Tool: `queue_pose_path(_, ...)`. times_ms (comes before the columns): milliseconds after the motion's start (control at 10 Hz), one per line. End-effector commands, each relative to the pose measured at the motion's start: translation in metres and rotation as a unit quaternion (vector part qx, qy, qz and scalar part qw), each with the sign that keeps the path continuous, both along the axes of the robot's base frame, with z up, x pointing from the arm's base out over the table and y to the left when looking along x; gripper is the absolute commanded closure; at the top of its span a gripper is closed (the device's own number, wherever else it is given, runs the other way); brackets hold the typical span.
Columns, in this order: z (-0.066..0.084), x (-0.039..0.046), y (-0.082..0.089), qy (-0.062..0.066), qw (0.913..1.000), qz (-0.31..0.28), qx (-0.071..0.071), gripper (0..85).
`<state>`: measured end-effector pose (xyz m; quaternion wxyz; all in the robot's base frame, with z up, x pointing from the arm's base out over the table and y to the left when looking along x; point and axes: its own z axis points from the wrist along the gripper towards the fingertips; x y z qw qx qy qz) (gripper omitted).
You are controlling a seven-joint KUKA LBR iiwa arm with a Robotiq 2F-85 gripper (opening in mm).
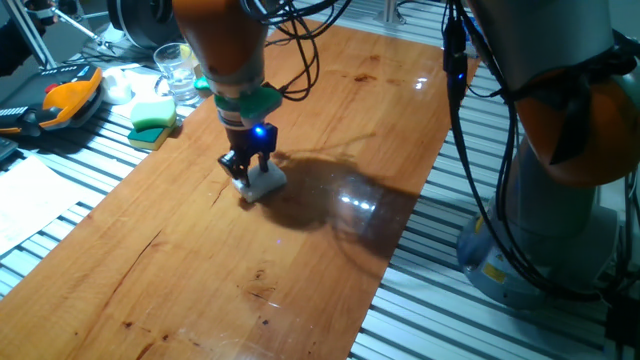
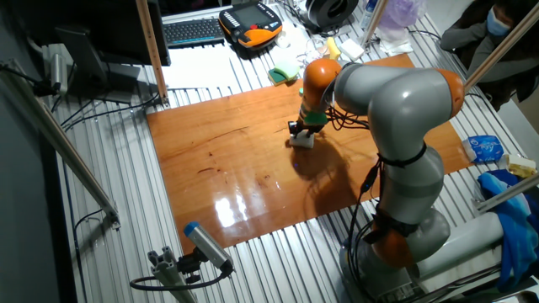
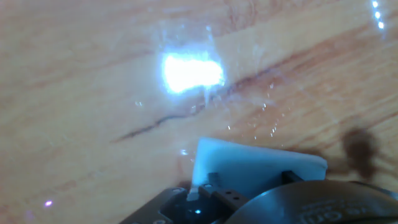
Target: Clean the tabletop with a sponge
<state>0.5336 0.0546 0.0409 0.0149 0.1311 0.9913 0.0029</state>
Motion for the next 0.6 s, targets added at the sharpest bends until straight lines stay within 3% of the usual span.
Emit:
queue_pose_path(0, 0.0, 0.0031, 0.002, -0.006, 1.0, -0.006, -0.003, 34.0)
queue_pose_path(100, -0.002, 0.0055, 0.006, -0.014, 0.9998, -0.011, -0.009, 34.0)
queue_pose_path(200, -0.002, 0.0062, 0.008, -0.014, 0.9998, -0.011, -0.011, 34.0)
queue_pose_path(400, 0.008, 0.0068, 0.006, 0.012, 0.9999, -0.005, -0.005, 34.0)
queue_pose_path(500, 0.015, 0.0061, 0.003, 0.033, 0.9994, 0.005, -0.006, 34.0)
